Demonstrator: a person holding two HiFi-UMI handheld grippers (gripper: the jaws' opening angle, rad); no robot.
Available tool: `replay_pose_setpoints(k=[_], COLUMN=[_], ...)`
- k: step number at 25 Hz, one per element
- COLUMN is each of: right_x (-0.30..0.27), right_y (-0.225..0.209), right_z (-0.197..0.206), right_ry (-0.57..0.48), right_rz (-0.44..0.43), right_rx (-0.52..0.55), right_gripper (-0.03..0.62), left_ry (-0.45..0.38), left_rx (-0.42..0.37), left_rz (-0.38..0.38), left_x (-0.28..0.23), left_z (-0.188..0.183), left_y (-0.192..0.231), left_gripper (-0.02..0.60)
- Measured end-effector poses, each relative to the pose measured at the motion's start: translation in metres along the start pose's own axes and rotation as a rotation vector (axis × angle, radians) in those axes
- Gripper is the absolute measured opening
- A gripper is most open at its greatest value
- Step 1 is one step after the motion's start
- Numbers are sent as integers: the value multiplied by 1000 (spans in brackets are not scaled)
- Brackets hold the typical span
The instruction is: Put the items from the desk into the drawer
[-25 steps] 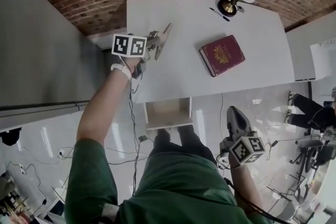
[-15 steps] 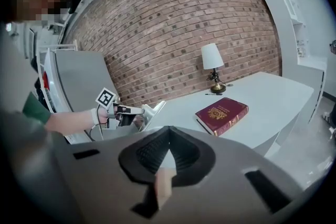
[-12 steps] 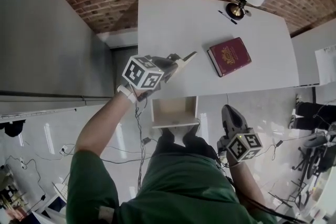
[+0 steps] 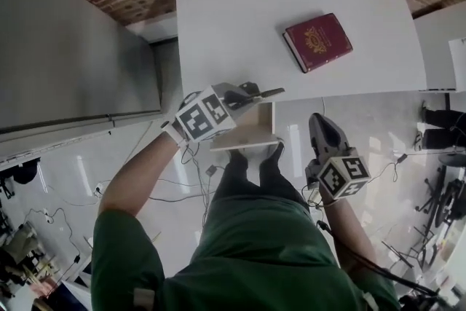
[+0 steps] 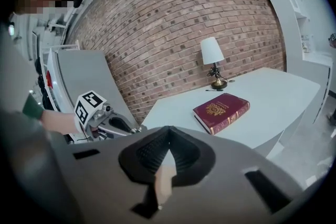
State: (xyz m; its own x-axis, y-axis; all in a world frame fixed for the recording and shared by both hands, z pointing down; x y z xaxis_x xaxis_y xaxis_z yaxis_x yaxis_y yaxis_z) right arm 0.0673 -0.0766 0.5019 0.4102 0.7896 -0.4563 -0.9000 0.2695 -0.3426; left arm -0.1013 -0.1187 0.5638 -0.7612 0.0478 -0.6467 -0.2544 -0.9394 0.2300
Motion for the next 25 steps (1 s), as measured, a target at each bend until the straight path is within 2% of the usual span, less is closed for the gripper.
replay_pose_setpoints(k=[5, 10, 15, 21, 25], right_x=[7, 14, 19, 22, 22], right_y=[-17, -36, -56, -64, -66], right_z=[15, 22, 33, 56, 73], right_ry=[22, 37, 64, 100, 126], right_rz=[-15, -11, 3, 13, 15], right_rx=[19, 9, -2, -27, -38], right_gripper=[3, 3, 3, 3, 3], left_ry=[93, 200, 292, 385, 425], left_rx=[-79, -138, -115, -17, 21], left_rz=[52, 55, 50, 30, 49], left_x=[-41, -78, -106, -132, -158], left_z=[29, 73, 123, 189, 221], left_y=[-48, -69, -70, -54, -45], left_gripper=[11, 11, 11, 11, 11])
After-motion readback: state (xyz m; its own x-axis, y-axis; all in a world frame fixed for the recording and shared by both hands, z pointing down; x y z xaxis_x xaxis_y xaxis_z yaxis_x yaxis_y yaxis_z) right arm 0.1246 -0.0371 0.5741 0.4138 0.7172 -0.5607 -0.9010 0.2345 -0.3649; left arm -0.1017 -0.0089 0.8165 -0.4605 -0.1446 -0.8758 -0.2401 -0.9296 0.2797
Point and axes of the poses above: the fingertips, and each gripper's own axes: x backward along the fingers, y to its left, z out of its underside, the point moved 3 cm from there along x, backward along the fingers, and after that the axes turned 1 degree about -y, right-handed, at the moved point
